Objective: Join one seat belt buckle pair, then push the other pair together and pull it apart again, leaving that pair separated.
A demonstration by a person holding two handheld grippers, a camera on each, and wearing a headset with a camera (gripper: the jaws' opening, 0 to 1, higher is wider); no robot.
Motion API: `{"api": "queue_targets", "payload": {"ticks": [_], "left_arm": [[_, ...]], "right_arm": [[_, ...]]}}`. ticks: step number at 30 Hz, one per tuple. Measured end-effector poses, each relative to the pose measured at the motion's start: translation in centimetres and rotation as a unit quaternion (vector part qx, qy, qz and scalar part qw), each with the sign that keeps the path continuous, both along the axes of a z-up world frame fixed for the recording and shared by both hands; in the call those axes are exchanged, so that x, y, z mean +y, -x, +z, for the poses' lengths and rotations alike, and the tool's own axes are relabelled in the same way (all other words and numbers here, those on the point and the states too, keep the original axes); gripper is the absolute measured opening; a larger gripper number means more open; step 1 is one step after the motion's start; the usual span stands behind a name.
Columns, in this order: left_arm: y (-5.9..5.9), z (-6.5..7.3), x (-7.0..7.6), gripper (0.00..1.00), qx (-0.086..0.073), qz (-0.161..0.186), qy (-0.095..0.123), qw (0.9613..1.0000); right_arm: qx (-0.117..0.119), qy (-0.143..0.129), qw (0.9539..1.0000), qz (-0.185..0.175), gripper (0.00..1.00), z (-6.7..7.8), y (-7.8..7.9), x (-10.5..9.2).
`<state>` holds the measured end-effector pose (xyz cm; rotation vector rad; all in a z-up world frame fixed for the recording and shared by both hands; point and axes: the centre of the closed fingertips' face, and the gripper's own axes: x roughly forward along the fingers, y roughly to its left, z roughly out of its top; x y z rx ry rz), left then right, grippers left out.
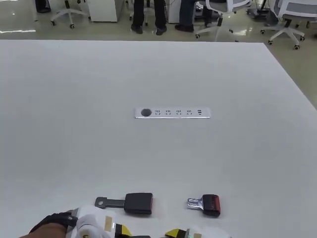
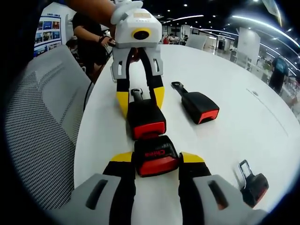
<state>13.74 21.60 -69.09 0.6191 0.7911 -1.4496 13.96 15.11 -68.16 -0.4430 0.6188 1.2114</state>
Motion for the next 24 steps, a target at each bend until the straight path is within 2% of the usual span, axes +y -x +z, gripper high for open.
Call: {"api": "queue_targets", "payload": {"ticks": [7,11,13,16,18,19,20,21,23,24], "left_arm": [[0.08,0.06,-0.14,0.32,-0.002,-0.002,-0.001,1.0],[0.15,0.05,-0.32,0.33,-0.009,-0.013,-0.017,0.9997],[0.14,0.04,-0.28,0.33,-0.008,-0.008,-0.019,0.9998],[0.25,-0.01,-0.36,0.33,-0.016,-0.013,-0.028,0.9994],[0.3,-0.03,-0.39,0.33,-0.025,-0.018,-0.036,0.9989],[0.27,-0.06,-0.39,0.33,-0.022,-0.014,-0.037,0.9989],[0.24,-0.08,-0.35,0.34,-0.022,-0.011,-0.04,0.9989],[0.23,-0.05,-0.38,0.34,-0.023,-0.013,-0.041,0.9988],[0.23,-0.03,-0.48,0.34,-0.023,-0.008,-0.047,0.9986],[0.24,-0.03,-0.47,0.34,-0.025,-0.006,-0.051,0.9984]], "right_arm": [[-0.006,0.002,1.0,0.002,0.34,-0.04,0.06,-0.03],[-0.009,0.008,0.9999,-0.004,0.34,0.29,0.21,0.08],[-0.009,0.012,0.9999,-0.003,0.35,0.24,0.19,0.06],[-0.002,0.014,0.9999,-0.005,0.35,0.25,0.16,0.05],[-0.013,0.02,0.9997,0.004,0.35,0.14,0.26,-0.04],[-0.014,0.026,0.9996,0.006,0.35,-0.02,0.31,-0.11],[-0.004,0.023,0.9997,-0.007,0.36,0.0,0.36,-0.1],[-0.008,0.025,0.9996,-0.004,0.36,0.09,0.3,-0.15],[0.002,0.025,0.9994,-0.025,0.39,0.3,0.3,-0.11],[0.016,0.027,0.9989,-0.035,0.42,0.19,0.61,-0.37]]}}
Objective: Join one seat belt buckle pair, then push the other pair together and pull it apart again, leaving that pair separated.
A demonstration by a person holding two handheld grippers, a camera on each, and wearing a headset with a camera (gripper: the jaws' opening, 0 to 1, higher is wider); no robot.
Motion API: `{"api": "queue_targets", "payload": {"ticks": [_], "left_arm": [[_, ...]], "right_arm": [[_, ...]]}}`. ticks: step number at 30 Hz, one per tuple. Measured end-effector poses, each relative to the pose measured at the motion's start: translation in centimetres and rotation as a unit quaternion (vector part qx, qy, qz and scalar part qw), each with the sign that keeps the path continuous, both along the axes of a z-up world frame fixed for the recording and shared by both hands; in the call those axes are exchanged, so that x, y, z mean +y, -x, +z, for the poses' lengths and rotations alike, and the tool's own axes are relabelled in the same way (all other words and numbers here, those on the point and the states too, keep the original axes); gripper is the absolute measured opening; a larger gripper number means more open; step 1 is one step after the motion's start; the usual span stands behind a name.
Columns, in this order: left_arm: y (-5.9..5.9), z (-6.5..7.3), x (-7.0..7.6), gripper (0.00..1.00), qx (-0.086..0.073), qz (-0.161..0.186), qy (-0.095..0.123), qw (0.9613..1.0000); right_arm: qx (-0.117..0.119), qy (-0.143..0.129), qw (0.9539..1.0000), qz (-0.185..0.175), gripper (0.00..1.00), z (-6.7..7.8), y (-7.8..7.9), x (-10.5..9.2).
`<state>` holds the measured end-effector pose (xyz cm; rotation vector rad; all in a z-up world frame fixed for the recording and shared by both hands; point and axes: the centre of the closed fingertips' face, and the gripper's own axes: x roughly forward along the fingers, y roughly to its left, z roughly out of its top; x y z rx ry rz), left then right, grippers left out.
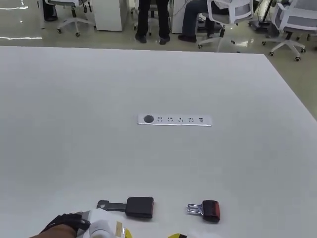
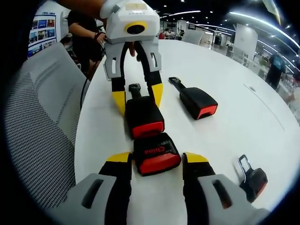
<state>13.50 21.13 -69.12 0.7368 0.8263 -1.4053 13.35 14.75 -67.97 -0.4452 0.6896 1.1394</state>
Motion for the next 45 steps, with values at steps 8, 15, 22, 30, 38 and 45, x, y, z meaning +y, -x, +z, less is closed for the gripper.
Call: {"api": "queue_targets", "payload": {"ticks": [8,15,22,30,38,45], "left_arm": [[0.2,1.2,0.2,0.62,-0.012,0.023,0.005,0.9996],[-1.1,3.3,-0.2,0.75,-0.021,0.086,0.044,0.9951],[-1.9,4.6,0.0,0.77,-0.035,0.108,0.054,0.992],[-3.5,6.6,0.4,0.8,-0.056,0.136,0.061,0.9873],[-5.2,8.0,1.1,0.8,-0.066,0.159,0.062,0.9831],[-7.6,8.3,1.7,0.8,-0.071,0.176,0.07,0.9792]], "right_arm": [[-0.019,-0.003,0.9998,0.001,0.6,0.5,-0.2,-1.6],[-0.028,-0.027,0.9987,-0.031,0.64,2.6,-1.2,-2.4],[-0.04,-0.04,0.9975,-0.043,0.68,4.0,-2.3,-3.4],[-0.044,-0.043,0.9964,-0.058,0.75,5.3,-4.0,-5.7],[-0.038,-0.042,0.996,-0.07,0.82,5.4,-5.8,-8.1],[-0.036,-0.037,0.9957,-0.077,0.83,4.9,-8.0,-10.5]]}}
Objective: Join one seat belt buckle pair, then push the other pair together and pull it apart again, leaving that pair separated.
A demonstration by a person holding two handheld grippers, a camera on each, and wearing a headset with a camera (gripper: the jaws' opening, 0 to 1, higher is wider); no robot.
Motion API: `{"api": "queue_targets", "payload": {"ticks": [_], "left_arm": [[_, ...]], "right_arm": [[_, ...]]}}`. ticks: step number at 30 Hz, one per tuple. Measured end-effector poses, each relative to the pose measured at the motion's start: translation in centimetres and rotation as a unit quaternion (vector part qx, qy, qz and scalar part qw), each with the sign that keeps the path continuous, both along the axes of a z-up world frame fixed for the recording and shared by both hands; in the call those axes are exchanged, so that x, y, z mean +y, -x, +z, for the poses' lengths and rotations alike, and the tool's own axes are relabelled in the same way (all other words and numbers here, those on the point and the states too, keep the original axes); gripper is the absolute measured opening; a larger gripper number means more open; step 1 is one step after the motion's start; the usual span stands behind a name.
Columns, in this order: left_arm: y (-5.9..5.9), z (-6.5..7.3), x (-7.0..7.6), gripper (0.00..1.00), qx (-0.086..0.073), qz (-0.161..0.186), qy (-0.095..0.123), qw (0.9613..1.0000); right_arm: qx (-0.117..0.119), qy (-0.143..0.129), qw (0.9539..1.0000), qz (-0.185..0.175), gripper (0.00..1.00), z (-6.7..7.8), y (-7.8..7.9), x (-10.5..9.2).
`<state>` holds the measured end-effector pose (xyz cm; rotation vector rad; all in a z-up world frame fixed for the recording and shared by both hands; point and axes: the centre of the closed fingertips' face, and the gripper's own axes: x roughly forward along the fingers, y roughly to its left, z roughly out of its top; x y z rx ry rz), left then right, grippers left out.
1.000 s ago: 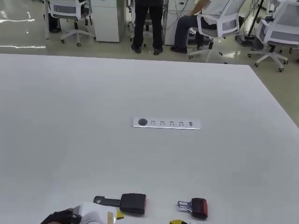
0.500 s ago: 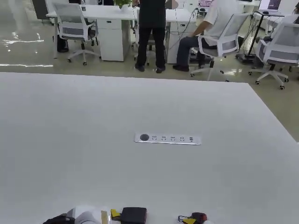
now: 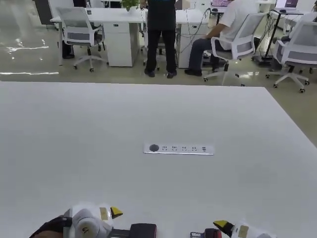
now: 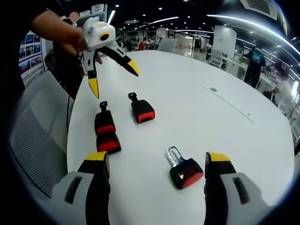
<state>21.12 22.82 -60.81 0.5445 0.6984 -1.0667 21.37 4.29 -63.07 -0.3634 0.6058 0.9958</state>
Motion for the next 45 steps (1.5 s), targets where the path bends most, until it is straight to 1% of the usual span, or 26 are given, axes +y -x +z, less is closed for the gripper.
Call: {"api": "queue_targets", "payload": {"ticks": [2,6,8,10,11,13,16,17,20,21,22,23,24,25,27,29,32,35,38,40,41,42,43,44,45], "left_arm": [[-0.4,-0.2,0.0,0.79,-0.001,-0.005,-0.005,1.0],[-1.2,-0.4,-0.3,0.79,0.0,-0.014,-0.01,0.9998],[-1.6,-0.7,-0.2,0.79,0.001,-0.017,-0.013,0.9998],[-2.1,-1.3,-0.3,0.78,0.004,-0.023,-0.014,0.9996],[-2.2,-1.5,-0.3,0.78,0.004,-0.026,-0.016,0.9995],[-2.3,-1.6,-0.8,0.77,0.007,-0.034,-0.021,0.9992],[-2.6,-2.3,-1.0,0.77,0.014,-0.042,-0.024,0.9987],[-2.6,-2.5,-1.1,0.77,0.016,-0.044,-0.026,0.9986],[-3.3,-3.3,-1.1,0.77,0.02,-0.048,-0.027,0.9982],[-3.4,-3.5,-1.1,0.77,0.022,-0.05,-0.028,0.9981],[-3.5,-3.8,-1.2,0.76,0.024,-0.053,-0.029,0.9979],[-3.6,-4.0,-1.2,0.76,0.026,-0.055,-0.03,0.9977],[-3.6,-4.3,-1.3,0.76,0.029,-0.059,-0.032,0.9973],[-3.6,-4.5,-1.4,0.76,0.031,-0.062,-0.034,0.997],[-3.6,-5.0,-1.6,0.75,0.034,-0.07,-0.038,0.9963],[-3.5,-5.6,-1.8,0.74,0.039,-0.079,-0.041,0.9953],[-3.4,-6.2,-1.9,0.74,0.044,-0.087,-0.046,0.9941],[-3.6,-6.8,-1.9,0.73,0.049,-0.09,-0.049,0.9935],[-3.6,-7.4,-1.9,0.71,0.051,-0.099,-0.055,0.9923],[-3.6,-7.7,-1.9,0.67,0.055,-0.1,-0.056,0.9919],[-3.4,-7.8,-2.0,0.64,0.064,-0.098,-0.054,0.9917],[-3.4,-7.9,-2.0,0.59,0.065,-0.098,-0.055,0.9915],[-3.3,-8.0,-2.0,0.57,0.062,-0.101,-0.058,0.9913],[-3.4,-7.9,-2.1,0.57,0.062,-0.101,-0.051,0.9916],[-3.4,-7.9,-2.2,0.58,0.061,-0.103,-0.05,0.9916]], "right_arm": [[0.004,0.003,1.0,0.0,0.82,-0.2,-0.5,-0.6],[0.004,0.006,1.0,-0.003,0.82,-0.1,-1.3,-1.6],[0.007,0.008,0.9999,-0.002,0.82,-0.1,-1.6,-2.0],[0.015,0.011,0.9998,0.0,0.81,-0.4,-2.0,-2.4],[0.017,0.012,0.9998,0.001,0.81,-0.4,-1.8,-2.4],[0.022,0.014,0.9996,0.007,0.8,-0.8,-2.4,-2.7],[0.033,0.015,0.9992,0.014,0.78,-1.6,-2.8,-2.8],[0.036,0.016,0.9991,0.017,0.77,-1.6,-2.6,-2.7],[0.049,0.016,0.9983,0.027,0.76,-2.4,-2.7,-2.4],[0.052,0.016,0.9981,0.029,0.76,-2.4,-2.5,-2.2],[0.054,0.017,0.9979,0.031,0.76,-2.7,-2.6,-2.1],[0.057,0.016,0.9977,0.034,0.76,-3.2,-2.7,-2.0],[0.06,0.017,0.9974,0.038,0.76,-3.4,-2.7,-1.9],[0.061,0.019,0.9971,0.04,0.75,-3.3,-2.6,-1.8],[0.063,0.02,0.9968,0.045,0.73,-3.8,-2.9,-1.7],[0.068,0.022,0.9962,0.049,0.72,-3.7,-2.8,-1.6],[0.076,0.024,0.9953,0.054,0.69,-4.5,-2.8,-1.7],[0.077,0.033,0.9946,0.062,0.68,-5.2,-3.0,-2.0],[0.084,0.041,0.9931,0.07,0.64,-5.7,-3.0,-2.2],[0.088,0.044,0.9925,0.074,0.61,-5.8,-2.9,-2.2],[0.093,0.046,0.9919,0.073,0.6,-6.2,-2.9,-2.4],[0.087,0.048,0.9922,0.075,0.58,-5.9,-2.9,-2.4],[0.089,0.044,0.9923,0.074,0.57,-5.7,-2.7,-2.3],[0.085,0.047,0.9923,0.077,0.56,-5.6,-2.9,-2.4],[0.087,0.045,0.9922,0.077,0.53,-5.4,-2.9,-2.4]]}}
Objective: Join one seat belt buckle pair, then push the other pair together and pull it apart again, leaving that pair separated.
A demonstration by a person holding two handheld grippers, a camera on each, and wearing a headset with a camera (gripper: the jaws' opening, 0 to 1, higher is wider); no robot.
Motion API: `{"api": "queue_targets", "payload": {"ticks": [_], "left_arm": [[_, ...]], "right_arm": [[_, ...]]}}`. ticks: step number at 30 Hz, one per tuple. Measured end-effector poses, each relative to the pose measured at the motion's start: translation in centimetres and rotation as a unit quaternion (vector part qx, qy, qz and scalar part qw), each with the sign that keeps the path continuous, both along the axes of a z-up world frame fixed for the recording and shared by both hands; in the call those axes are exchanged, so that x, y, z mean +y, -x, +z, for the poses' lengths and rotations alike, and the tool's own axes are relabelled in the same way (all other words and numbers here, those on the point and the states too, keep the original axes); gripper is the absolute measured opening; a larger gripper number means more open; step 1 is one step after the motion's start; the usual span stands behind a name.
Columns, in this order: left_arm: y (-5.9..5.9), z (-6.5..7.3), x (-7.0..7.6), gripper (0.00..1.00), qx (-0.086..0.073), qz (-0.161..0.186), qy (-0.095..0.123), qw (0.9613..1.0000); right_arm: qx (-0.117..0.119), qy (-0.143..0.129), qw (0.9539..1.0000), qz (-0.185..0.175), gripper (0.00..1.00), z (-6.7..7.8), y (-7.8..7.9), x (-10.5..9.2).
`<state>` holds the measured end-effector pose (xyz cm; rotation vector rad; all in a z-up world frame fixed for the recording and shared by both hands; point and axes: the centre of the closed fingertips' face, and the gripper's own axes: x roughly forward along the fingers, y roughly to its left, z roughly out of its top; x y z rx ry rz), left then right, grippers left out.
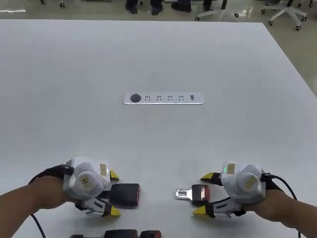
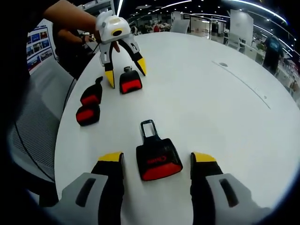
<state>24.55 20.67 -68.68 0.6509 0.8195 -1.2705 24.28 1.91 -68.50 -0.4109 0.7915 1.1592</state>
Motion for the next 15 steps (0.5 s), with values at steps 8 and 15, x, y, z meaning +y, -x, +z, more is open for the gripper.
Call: {"api": "queue_targets", "payload": {"ticks": [8,15], "left_arm": [[0.08,-0.15,-0.17,0.56,0.0,-0.006,0.006,1.0],[-0.08,-0.27,-0.18,0.44,0.0,-0.012,0.01,0.9999]], "right_arm": [[-0.011,0.015,0.9997,0.015,0.38,-0.41,-0.25,-0.48],[-0.015,0.031,0.9988,0.035,0.35,-0.5,-0.27,-0.77]]}}
